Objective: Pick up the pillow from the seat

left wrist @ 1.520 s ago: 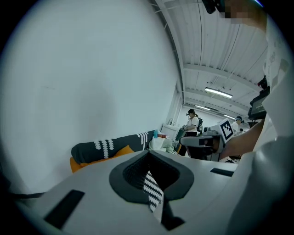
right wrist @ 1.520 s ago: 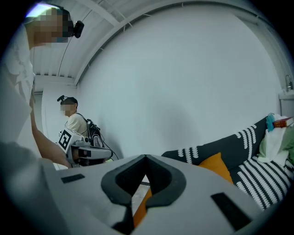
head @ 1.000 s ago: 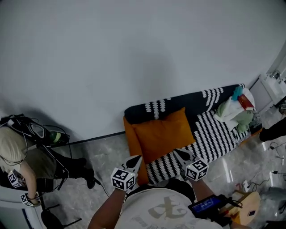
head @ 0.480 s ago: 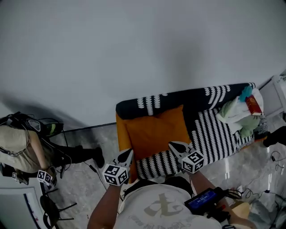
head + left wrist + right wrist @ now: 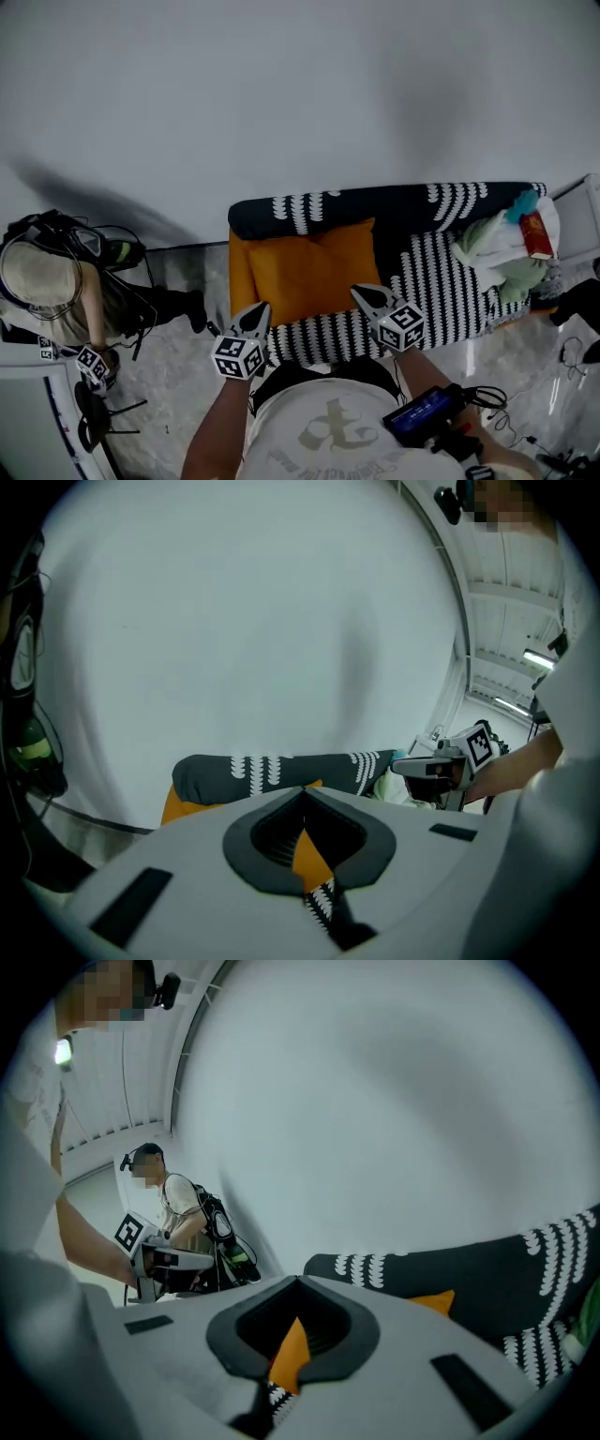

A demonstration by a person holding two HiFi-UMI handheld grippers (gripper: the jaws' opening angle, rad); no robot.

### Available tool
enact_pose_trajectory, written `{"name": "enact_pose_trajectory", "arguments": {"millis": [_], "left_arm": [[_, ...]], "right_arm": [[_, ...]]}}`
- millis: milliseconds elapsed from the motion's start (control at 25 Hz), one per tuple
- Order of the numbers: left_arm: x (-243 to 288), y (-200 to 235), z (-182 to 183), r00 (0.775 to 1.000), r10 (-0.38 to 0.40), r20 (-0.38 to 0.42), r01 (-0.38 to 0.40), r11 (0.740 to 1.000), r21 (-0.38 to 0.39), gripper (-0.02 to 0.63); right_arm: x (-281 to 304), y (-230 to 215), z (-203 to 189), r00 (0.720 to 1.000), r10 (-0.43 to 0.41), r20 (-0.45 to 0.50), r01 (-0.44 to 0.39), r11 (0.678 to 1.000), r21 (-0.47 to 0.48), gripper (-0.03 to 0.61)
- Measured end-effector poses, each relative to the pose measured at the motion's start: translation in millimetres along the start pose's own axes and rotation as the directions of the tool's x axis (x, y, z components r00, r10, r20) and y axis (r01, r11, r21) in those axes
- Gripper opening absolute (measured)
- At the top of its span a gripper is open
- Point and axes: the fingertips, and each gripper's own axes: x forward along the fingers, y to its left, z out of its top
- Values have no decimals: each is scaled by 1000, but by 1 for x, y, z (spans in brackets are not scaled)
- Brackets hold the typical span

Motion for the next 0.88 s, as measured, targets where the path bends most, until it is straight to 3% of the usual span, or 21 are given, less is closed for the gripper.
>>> {"name": "enact_pose_trajectory", "arguments": {"millis": [400,640,880], "left_arm": [[28,27,-31,990,127,-57,-133,985,-111,11],[57,57,-59,982,160,-104,-177,967,-184,11],[80,83,-98,974,145,-173,-181,959,-216,11]], "right_arm": [[9,-53,-33,994,-26,-102,29,999,33,14],[28,-86,-52,988,-59,-139,69,996,63,14],[51,-110,-82,977,-107,-184,124,989,81,14]]}}
